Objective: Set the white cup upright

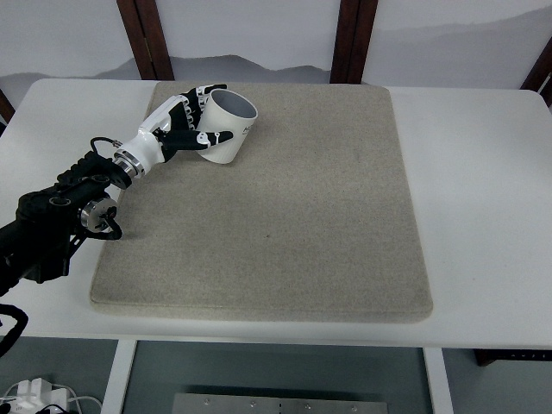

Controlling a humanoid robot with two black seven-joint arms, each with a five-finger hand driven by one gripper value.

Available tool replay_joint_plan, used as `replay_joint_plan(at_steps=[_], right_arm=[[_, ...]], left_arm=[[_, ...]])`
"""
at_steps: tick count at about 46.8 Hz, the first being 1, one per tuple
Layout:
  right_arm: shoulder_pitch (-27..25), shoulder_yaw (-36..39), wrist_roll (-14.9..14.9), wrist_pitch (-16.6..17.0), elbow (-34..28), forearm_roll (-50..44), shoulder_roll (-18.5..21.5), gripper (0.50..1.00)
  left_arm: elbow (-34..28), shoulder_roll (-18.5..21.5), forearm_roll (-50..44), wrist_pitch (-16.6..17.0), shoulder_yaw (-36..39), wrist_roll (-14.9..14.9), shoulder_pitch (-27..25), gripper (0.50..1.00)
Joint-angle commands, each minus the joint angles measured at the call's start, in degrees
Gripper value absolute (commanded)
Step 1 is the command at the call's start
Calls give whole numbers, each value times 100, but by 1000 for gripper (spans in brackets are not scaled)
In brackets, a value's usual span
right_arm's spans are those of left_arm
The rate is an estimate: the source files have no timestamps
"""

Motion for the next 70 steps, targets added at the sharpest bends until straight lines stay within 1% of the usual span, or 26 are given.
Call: replay_joint_plan(at_steps=[1,8,36,48,61,65,70], right_arm=[[-4,-2,0,0,0,0,0,952],[5,-2,0,0,0,0,0,952],[-4,-2,0,0,0,0,0,952],[-4,-2,0,0,0,0,0,952],[-4,-2,0,0,0,0,0,952],[-4,-2,0,0,0,0,0,952],[5,-2,0,0,0,0,0,952]], left_arm=[[-1,0,-1,-5,-5,0,0,979],[-1,0,-10,-5,-22,0,0,992],[-71,18,-36,-84,-119,0,-35,992],[-71,53,-45,-260,-259,0,-87,994],[-88,281,-71,-541,-567,0,-237,994],[-255,378,-71,-576,-690,0,-290,994],[-545,597,-71,-576,-831,0,-342,994]])
